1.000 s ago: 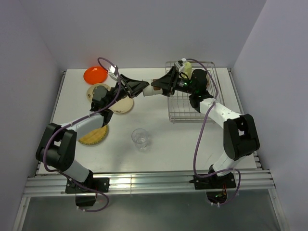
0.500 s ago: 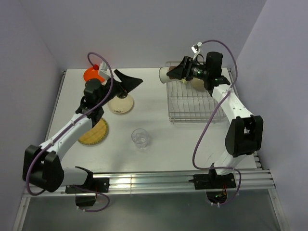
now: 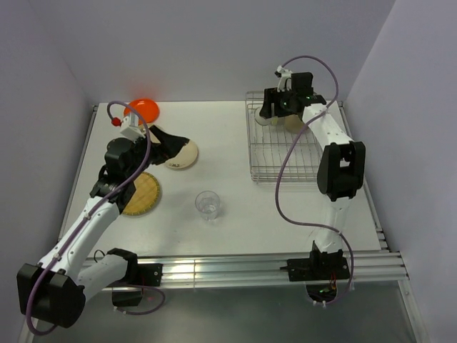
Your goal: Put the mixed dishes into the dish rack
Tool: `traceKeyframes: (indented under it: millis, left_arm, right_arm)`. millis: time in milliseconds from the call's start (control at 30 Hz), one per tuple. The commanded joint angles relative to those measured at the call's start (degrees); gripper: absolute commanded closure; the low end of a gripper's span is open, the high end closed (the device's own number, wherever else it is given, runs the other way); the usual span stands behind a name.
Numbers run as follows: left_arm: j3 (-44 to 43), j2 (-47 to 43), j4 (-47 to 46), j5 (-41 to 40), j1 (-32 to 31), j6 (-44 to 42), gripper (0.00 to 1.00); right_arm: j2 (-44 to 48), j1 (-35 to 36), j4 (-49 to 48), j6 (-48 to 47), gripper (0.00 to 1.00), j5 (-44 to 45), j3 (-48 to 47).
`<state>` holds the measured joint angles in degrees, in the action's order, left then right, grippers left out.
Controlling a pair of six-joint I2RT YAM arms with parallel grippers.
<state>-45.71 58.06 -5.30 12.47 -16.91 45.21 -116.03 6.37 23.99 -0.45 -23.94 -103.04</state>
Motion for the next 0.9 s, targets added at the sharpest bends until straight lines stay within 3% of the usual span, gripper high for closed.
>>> traceKeyframes:
  millis: [0,167,567,867]
  left_arm:
    - [1.24,-2.95,1.6,-1.66,0.82,-2.23,0.14]
    - [2.03,-4.98,3.98,-2.01,2.14,-2.76,0.13]
    - [3.17,-7.08,5.12,-1.57,3.2,-2.76,0.13]
    - [4.23,-7.7,5.12,-1.22,3.37,-1.97,0.13]
  right_arm:
    - [-1.21,1.71,1.67,-8.33,1.0,7.94,-7.86]
    - [-4.64,4.88,1.5,-15.18,1.0,10.93,-11.56]
    - [-13.34,8.04,2.64,-21.61,1.0,16.46,-20.52]
    - [-15.1,8.04,1.85,-24.86,1.0,19.02,-20.97]
